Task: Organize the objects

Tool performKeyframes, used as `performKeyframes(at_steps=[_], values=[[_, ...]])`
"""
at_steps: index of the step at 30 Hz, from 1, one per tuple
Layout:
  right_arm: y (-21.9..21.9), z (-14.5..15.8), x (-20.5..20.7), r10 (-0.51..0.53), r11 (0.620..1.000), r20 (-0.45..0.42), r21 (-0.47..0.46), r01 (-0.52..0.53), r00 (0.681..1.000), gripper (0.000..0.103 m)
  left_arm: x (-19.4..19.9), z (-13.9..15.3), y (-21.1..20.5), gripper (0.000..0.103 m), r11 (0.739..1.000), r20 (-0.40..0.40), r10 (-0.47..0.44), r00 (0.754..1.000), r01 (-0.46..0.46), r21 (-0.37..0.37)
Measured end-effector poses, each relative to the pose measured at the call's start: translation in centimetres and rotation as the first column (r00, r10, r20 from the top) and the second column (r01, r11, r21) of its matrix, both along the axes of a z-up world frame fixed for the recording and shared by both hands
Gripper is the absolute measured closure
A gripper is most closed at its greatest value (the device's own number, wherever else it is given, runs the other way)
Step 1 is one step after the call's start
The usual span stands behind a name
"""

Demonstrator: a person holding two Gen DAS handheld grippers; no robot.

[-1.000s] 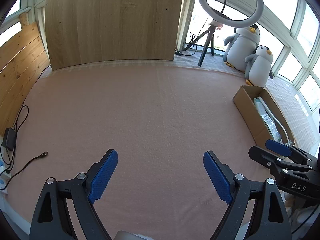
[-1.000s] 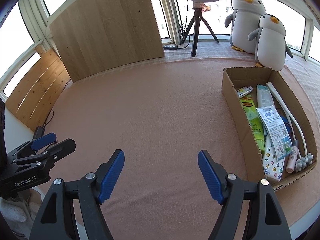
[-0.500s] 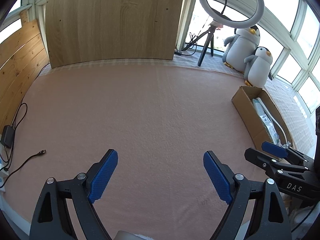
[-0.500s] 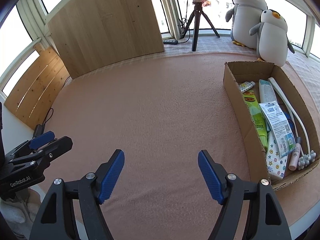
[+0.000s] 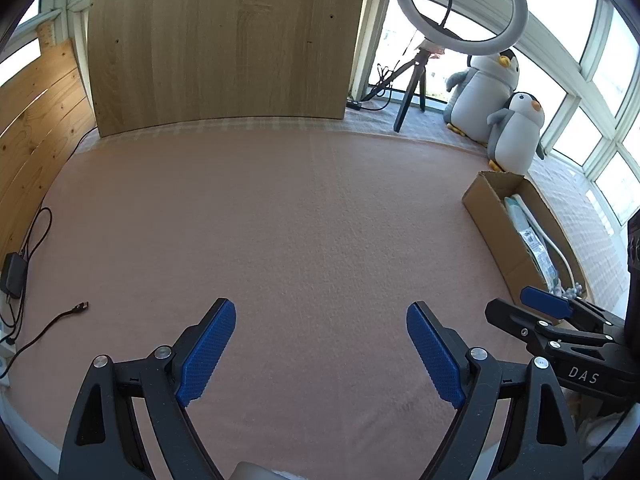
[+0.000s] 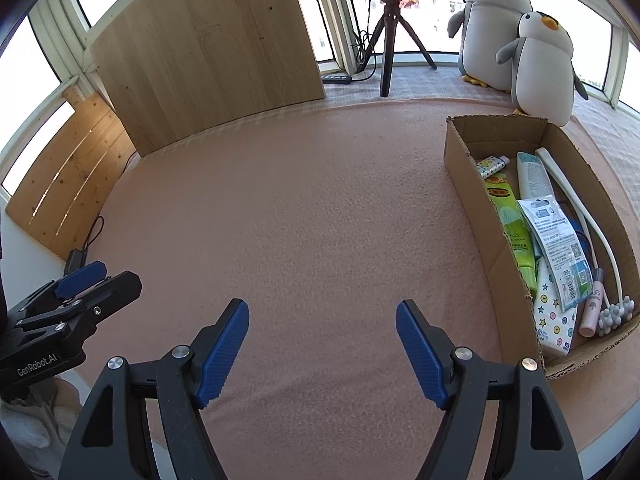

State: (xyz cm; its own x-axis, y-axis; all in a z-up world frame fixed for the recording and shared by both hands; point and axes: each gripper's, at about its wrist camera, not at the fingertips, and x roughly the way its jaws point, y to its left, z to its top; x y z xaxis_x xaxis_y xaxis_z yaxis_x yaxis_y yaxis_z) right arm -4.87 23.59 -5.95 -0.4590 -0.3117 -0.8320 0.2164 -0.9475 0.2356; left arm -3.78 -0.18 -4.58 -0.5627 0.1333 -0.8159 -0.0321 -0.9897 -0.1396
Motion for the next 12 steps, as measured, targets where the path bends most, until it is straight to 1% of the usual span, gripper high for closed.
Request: performKeyframes(at_steps=[4, 7, 12], values=[[0.0, -0.1, -0.1, 0.001, 1.000, 0.004, 0.001, -0.001, 1.000, 0.030, -0.2, -0.2, -0.1, 0.013, 1.000, 0.004, 0.002, 1.000, -0.002, -0.002], [0.1, -0.4, -0.3, 0.001, 1.000, 0.015, 0.004, -0.001, 1.000, 0.030, -0.5, -0.5, -0.2, 0.009, 1.000, 0.005, 0.005, 1.000, -0.005, 0.001], [0.1, -0.9, -0.6, -0.002, 1.000, 0.032, 0.005, 0.002, 0.999, 0.030, -0.9, -1.1, -0.3, 0.008, 1.000, 0.012, 0.003, 1.000, -0.003, 0.005]])
